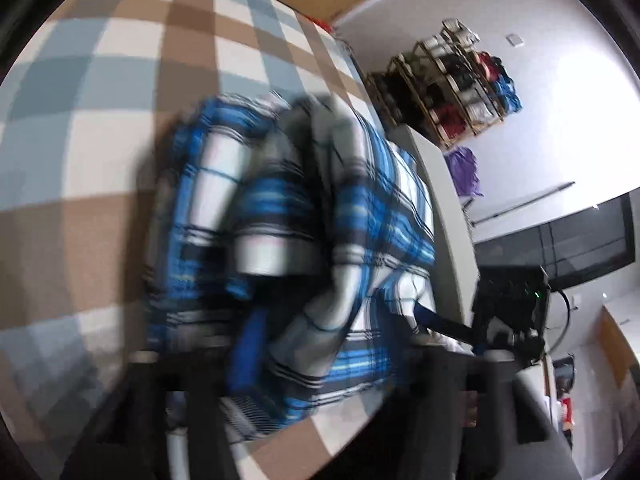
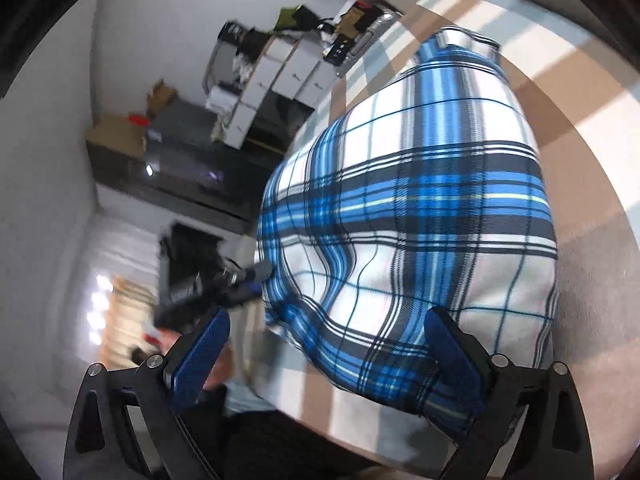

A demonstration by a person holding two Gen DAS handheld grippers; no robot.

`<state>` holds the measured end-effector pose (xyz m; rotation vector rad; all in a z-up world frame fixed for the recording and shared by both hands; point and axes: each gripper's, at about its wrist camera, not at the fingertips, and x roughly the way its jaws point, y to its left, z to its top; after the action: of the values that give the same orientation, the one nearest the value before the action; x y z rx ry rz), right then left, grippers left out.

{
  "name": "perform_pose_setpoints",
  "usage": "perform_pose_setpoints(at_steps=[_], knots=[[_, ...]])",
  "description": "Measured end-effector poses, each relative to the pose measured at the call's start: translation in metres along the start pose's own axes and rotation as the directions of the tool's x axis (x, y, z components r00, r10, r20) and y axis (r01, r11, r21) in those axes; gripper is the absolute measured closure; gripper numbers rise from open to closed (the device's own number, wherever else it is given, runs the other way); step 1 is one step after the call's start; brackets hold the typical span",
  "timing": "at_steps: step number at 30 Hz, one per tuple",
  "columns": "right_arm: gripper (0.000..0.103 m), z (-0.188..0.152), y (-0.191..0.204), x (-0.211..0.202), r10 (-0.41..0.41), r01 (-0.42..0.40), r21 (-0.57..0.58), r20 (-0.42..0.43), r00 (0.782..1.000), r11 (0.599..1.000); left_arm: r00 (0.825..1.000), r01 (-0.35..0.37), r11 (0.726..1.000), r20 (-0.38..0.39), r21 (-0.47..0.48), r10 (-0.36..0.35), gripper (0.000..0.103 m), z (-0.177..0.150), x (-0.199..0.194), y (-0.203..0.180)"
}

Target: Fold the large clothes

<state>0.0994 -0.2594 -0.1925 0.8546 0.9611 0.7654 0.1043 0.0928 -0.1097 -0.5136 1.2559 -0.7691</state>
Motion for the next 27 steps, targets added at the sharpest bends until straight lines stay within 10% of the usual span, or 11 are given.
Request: perform_pose_setpoints(at_steps=[7, 8, 10, 19, 27], knots=[[0.005, -0.004, 0.008, 0.000, -0.030, 0.030, -0.031, 0.001, 1.000, 0.999, 0.994, -0.097, 0.989, -0.040, 0.108, 0.102, 0.039, -0.007, 0.022, -0.022], [0.005, -0.004, 0.009, 0.000, -0.032, 0.032, -0.032, 0.002, 0.999, 0.999, 0.992, -0.113, 0.986, -0.045, 0.125, 0.120, 0.049, -0.007, 0.025, -0.024], [0.005, -0.004, 0.010, -0.001, -0.026, 0.026, -0.030, 0.003, 1.000, 0.999, 0.986, -0.130, 0.981, -0.087, 0.143, 0.143, 0.103, -0.004, 0.031, -0.024], [0.004, -0.006, 0.017, -0.003, 0.062, -0.063, -0.026, -0.025, 0.998, 0.998, 0.994, 0.103, 0.989, 0.012, 0.105, -0.105, 0.103, -0.003, -0.022, -0.031], [0.004, -0.015, 0.027, 0.018, -0.039, 0.027, -0.118, -0.096, 0.995, 0.993, 0.997, 0.029, 0.999, -0.070, 0.040, -0.026, 0.103, -0.003, -0.005, -0.002]])
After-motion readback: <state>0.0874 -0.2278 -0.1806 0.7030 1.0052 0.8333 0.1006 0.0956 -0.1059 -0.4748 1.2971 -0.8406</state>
